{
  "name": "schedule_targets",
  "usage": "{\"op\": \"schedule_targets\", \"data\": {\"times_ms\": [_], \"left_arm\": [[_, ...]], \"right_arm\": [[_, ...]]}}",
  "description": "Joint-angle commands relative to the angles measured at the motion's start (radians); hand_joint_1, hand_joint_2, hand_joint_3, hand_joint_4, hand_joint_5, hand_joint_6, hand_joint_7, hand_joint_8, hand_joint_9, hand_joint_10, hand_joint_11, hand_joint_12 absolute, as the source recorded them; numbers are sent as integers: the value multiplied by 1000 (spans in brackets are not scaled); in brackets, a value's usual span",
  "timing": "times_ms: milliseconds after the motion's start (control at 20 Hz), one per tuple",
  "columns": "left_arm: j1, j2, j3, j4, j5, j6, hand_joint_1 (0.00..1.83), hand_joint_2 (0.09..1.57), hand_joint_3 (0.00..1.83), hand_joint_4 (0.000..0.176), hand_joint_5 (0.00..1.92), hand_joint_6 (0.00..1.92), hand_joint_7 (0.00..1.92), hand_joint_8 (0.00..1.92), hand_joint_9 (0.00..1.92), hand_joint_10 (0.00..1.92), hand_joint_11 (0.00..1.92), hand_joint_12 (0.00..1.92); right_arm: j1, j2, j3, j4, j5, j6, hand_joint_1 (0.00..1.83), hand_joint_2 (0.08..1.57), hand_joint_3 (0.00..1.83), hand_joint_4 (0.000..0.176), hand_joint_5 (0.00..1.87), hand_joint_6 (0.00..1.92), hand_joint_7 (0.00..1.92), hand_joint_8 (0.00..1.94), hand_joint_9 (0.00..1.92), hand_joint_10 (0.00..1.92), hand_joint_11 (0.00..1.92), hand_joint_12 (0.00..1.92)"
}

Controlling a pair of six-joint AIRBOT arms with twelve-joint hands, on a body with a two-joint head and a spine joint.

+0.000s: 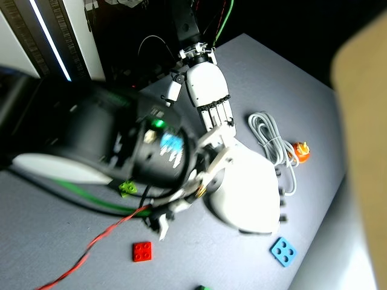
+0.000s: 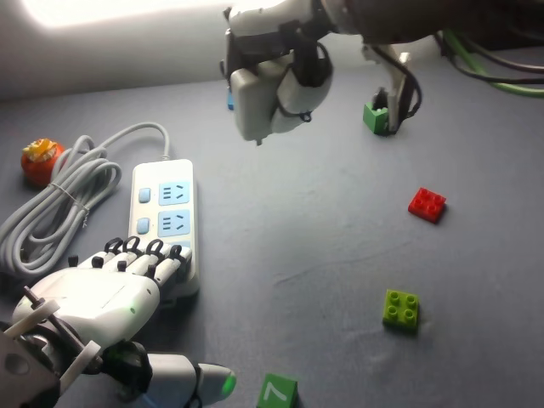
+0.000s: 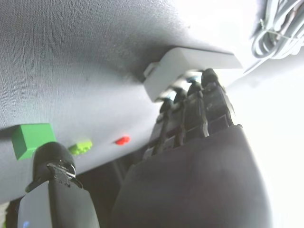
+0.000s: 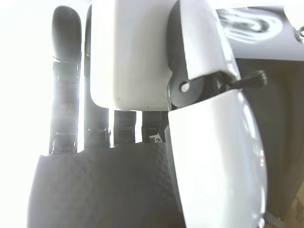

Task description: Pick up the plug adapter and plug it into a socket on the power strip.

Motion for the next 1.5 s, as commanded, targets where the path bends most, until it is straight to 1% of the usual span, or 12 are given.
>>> {"op": "schedule_targets", "data": {"times_ms": [0, 50, 100, 200, 300, 400, 600, 700, 850, 1000, 1200, 1450], "left_arm": [[0, -10, 6, -1, -10, 0, 273, 943, 0, 0, 0, 0, 0, 0, 0, 0, 0, 0], [-1, -10, 6, -1, -10, 0, 253, 954, 0, 0, 0, 0, 0, 0, 0, 0, 0, 0], [-2, -10, 6, -1, -10, 1, 243, 960, 3, 0, 0, 0, 0, 0, 0, 0, 0, 0], [-7, -13, 8, -1, -10, 3, 271, 960, 2, 0, 0, 0, 0, 0, 0, 0, 0, 0], [-7, -13, 9, -1, -10, 4, 264, 966, 4, 0, 0, 0, 0, 0, 0, 0, 0, 0], [-7, -13, 10, -1, -10, 4, 259, 960, 1, 0, 0, 0, 0, 0, 0, 0, 0, 0], [-3, -15, 10, -1, -10, 5, 254, 944, 0, 0, 0, 0, 0, 0, 0, 0, 0, 0], [0, -16, 10, -1, -10, 5, 260, 948, 0, 0, 0, 0, 0, 0, 0, 0, 0, 0], [3, -16, 10, -1, -6, 5, 266, 961, 3, 0, 0, 0, 0, 0, 0, 0, 0, 0], [6, -16, 10, -1, -2, 5, 289, 957, 1, 0, 0, 0, 0, 0, 0, 0, 0, 0], [9, -17, 10, -1, 1, 7, 260, 960, 2, 0, 0, 0, 0, 0, 0, 0, 0, 0], [11, -17, 11, -1, 4, 7, 312, 951, 0, 0, 0, 0, 0, 0, 0, 0, 0, 0]], "right_arm": [[24, 2, 8, -7, 97, 19, 1372, 1105, 0, 0, 967, 1032, 1007, 871, 911, 1136, 677, 1170], [27, -16, 8, -178, 88, 171, 1372, 1104, 0, 0, 967, 1030, 1009, 867, 910, 1141, 680, 1171], [26, -31, 8, -391, 87, 371, 1374, 1098, 0, 0, 979, 1010, 1027, 836, 924, 1124, 695, 1163], [19, -67, 10, -892, 31, 831, 1372, 1105, 0, 0, 961, 1040, 1013, 854, 911, 1141, 685, 1160], [7, -103, 9, -1196, -11, 1118, 1372, 1105, 0, 0, 966, 1037, 1010, 857, 909, 1147, 686, 1160], [-1, -137, 14, -1337, -22, 1257, 1375, 1095, 0, 0, 985, 995, 1037, 820, 928, 1121, 706, 1144], [-13, -240, 104, -1384, -29, 1379, 1375, 1097, 0, 0, 977, 1010, 1037, 826, 917, 1130, 691, 1142], [-20, -279, 140, -1383, -20, 1402, 1378, 1088, 0, 0, 996, 973, 1059, 786, 939, 1107, 717, 1135], [-35, -316, 151, -1383, -31, 1416, 1377, 1092, 1, 0, 990, 987, 1047, 805, 928, 1118, 699, 1135], [-44, -328, 151, -1383, -41, 1458, 1372, 1106, 0, 0, 957, 1037, 1015, 861, 904, 1158, 690, 1164], [-55, -336, 151, -1383, -46, 1479, 1372, 1106, 1, 0, 957, 1042, 1024, 851, 895, 1157, 670, 1166], [-78, -345, 151, -1383, -53, 1500, 1370, 1111, 0, 0, 949, 1055, 1001, 885, 893, 1165, 672, 1176]]}}
